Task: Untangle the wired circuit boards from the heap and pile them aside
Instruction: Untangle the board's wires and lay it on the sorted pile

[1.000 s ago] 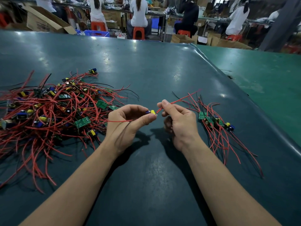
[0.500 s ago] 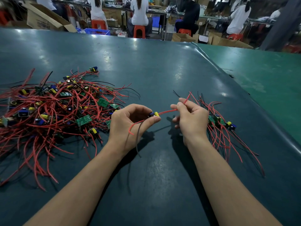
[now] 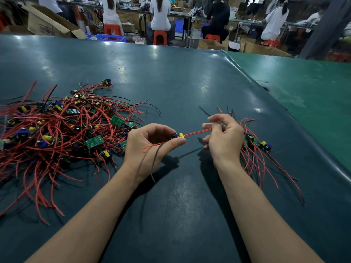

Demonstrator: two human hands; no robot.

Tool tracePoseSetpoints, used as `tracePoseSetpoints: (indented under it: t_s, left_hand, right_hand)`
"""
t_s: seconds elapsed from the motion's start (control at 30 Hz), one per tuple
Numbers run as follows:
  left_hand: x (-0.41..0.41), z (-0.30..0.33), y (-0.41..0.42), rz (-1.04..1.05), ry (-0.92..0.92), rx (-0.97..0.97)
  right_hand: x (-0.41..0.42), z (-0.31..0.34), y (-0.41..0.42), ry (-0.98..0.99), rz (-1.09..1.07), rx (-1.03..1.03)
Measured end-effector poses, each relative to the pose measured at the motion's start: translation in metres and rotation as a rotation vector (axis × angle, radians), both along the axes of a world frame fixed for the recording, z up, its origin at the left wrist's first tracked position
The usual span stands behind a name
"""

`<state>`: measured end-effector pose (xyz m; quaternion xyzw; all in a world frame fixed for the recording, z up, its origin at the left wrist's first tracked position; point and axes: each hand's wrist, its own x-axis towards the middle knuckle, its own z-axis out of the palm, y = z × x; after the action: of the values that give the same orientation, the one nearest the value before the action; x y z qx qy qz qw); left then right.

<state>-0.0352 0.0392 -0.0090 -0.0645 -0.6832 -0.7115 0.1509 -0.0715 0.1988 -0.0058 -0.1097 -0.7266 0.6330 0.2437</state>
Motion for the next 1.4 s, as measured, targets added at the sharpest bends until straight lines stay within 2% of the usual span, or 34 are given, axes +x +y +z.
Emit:
tracePoseSetpoints:
  t_s: [0.13, 0.3, 0.47, 0.57, 0.7, 0.77, 0.87, 0.97, 1.13, 1.23, 1.4]
  left_hand:
    - [0.000, 0.003, -0.001, 0.021, -0.009, 0.022]
    - [0.001, 0.004, 0.001, 0.021, -0.009, 0.036]
    - [-0.002, 0.004, -0.004, 0.042, 0.013, 0.128]
    - [-0.006, 0.005, -0.012, 0.077, 0.015, 0.266]
    - [-0.009, 0.006, -0.014, 0.061, -0.070, 0.463]
    - [-0.009, 0.007, -0.014, 0.007, -0.101, 0.503]
    - [-0.007, 0.011, -0.013, -0.103, -0.157, 0.582]
    - [-0.005, 0.016, -0.014, -0.142, -0.245, 0.636]
    - [-0.001, 0.013, -0.010, -0.237, -0.276, 0.387]
    - [0.003, 0.006, -0.002, -0.248, -0.228, 0.168]
    - [0.004, 0.004, 0.001, -0.229, -0.194, 0.044]
  right_hand:
    - [0.000, 0.003, 0.003, 0.012, 0.006, -0.062]
    - [0.001, 0.000, 0.003, 0.002, -0.008, 0.055]
    - [0.001, -0.005, 0.001, -0.143, 0.135, 0.069]
    - [0.004, -0.006, -0.006, -0.188, 0.288, 0.242]
    - [0.009, -0.008, -0.007, -0.176, 0.559, 0.618]
    - [0.016, -0.005, -0.008, -0.160, 0.703, 0.682]
    - [0.022, 0.002, -0.011, -0.135, 0.818, 0.516]
    - [0.023, 0.007, -0.015, -0.123, 0.827, 0.395]
    - [0.020, 0.017, -0.014, -0.190, 0.722, -0.140]
    - [0.020, 0.013, -0.016, -0.186, 0.710, -0.168]
    - [0.018, 0.010, -0.017, -0.235, 0.666, -0.212]
